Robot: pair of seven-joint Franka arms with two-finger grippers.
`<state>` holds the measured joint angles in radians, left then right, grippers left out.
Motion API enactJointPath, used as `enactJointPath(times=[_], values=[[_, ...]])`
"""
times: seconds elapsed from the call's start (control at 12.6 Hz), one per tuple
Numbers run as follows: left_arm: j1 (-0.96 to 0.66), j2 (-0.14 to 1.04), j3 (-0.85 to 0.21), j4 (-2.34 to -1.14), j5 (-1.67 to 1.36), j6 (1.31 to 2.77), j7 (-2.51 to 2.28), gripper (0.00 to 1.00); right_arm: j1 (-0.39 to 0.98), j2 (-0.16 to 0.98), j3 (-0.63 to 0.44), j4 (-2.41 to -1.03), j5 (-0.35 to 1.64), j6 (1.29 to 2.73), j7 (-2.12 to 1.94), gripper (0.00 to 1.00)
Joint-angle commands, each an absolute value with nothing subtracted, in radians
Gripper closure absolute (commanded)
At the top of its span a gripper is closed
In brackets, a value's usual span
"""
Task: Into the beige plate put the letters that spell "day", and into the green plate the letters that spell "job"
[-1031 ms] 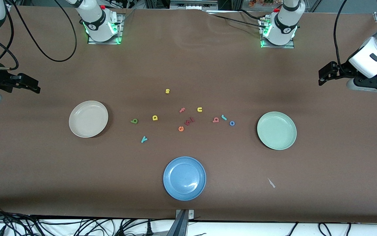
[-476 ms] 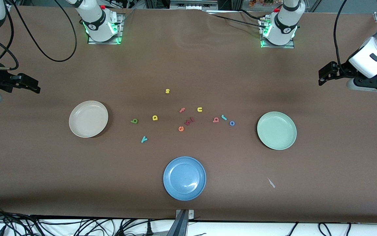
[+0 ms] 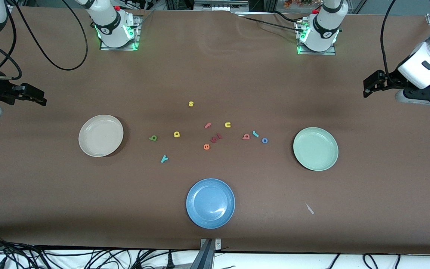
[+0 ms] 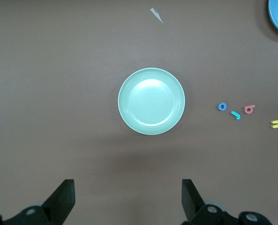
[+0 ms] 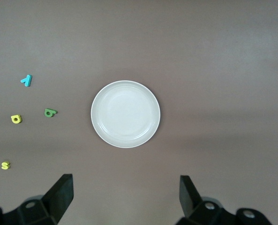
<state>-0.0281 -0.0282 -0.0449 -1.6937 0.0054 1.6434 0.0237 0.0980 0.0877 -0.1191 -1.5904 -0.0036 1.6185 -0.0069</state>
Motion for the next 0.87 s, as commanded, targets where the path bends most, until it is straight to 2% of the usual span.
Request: enactJointPath(times=[0.0,0.56,0.79], values=[[-0.023,0.004,-0.048,-1.658,-0.020,1.620,0.028,0.00,0.095,0.086,-0.117,-1.589,-0.003,1.609,-0.011,0.00],[-0.037,0.110,-0.049,-1.657,-0.021,1.617,0.028,0.00,0.097,0.086,-0.115,-1.591,-0.002,1.609,-0.017,0.00],[-0.067,0.120,-0.067,-1.657,-0.020,1.617,0.031,0.00,0.107,0.090,-0.106,-1.600,0.003,1.623,-0.017,0.00]])
